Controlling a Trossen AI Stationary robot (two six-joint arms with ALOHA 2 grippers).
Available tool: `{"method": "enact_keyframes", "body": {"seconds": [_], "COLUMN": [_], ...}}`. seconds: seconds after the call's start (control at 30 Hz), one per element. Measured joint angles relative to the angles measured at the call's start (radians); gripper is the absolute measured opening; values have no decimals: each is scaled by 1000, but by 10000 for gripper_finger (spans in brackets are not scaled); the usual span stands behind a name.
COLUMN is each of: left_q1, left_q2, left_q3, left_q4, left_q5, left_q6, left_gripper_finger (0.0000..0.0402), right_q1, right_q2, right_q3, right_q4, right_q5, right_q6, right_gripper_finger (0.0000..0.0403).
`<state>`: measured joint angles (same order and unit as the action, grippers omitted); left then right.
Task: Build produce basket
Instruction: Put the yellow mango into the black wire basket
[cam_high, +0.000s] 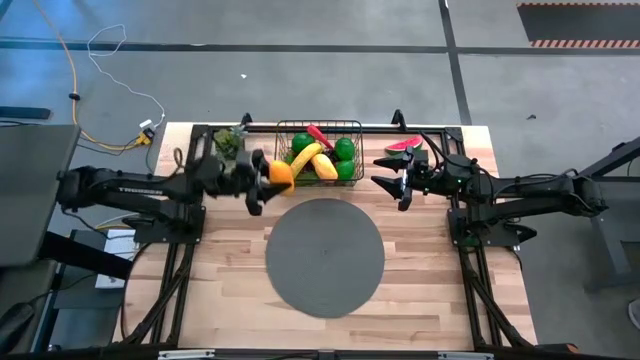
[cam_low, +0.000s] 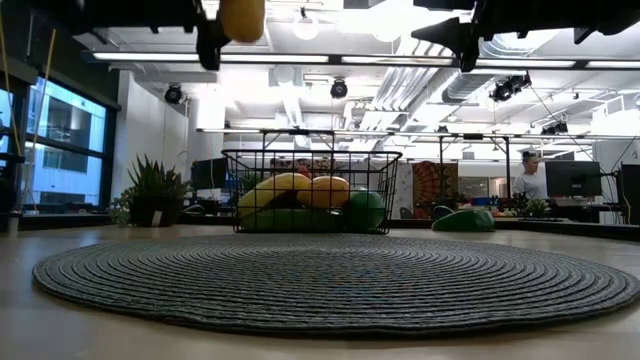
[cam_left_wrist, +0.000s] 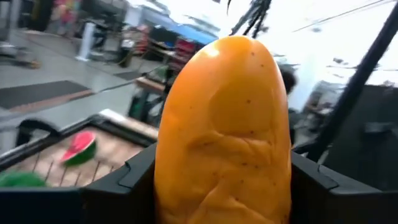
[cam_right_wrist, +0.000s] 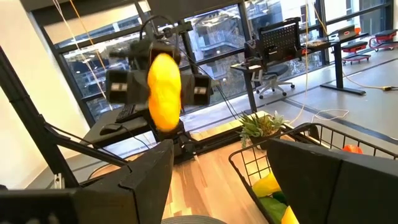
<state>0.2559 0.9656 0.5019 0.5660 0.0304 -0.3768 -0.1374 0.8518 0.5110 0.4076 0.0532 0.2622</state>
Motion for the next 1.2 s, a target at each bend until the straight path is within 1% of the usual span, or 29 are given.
{"method": "enact_keyframes", "body": {"seconds": [0.07, 0.13, 0.23, 0.43, 0.5, 0.57, 0.67, 0.73, 1.2], "left_q1": [-48, -81, -103, -106, -106, -106, -106, -106, -106], "left_q2": [11, 19, 22, 22, 22, 22, 22, 22, 22], "left_q3": [-22, -23, -24, -24, -23, -23, -23, -23, -23], "left_q4": [8, 17, 31, 67, 69, 67, 67, 67, 54], "left_q5": [-94, -166, -210, -214, -214, -214, -214, -214, -213], "left_q6": [32, 68, 104, 114, 119, 119, 119, 119, 118], "left_gripper_finger": [223, 223, 223, 223, 223, 223, 223, 223, 223], "right_q1": [0, 0, 0, 1, 1, 1, 1, 1, 1], "right_q2": [0, 0, 0, 0, 0, 0, 0, 0, 0], "right_q3": [0, 0, 0, 0, 0, 0, 0, 0, 0], "right_q4": [1, 1, 3, 4, 6, 8, 8, 3, -8], "right_q5": [0, 0, 0, -11, -35, -82, -197, -242, -226], "right_q6": [-1, -1, -1, -1, 4, 28, 58, 75, 71], "right_gripper_finger": [243, 243, 243, 243, 243, 243, 243, 243, 243]}}
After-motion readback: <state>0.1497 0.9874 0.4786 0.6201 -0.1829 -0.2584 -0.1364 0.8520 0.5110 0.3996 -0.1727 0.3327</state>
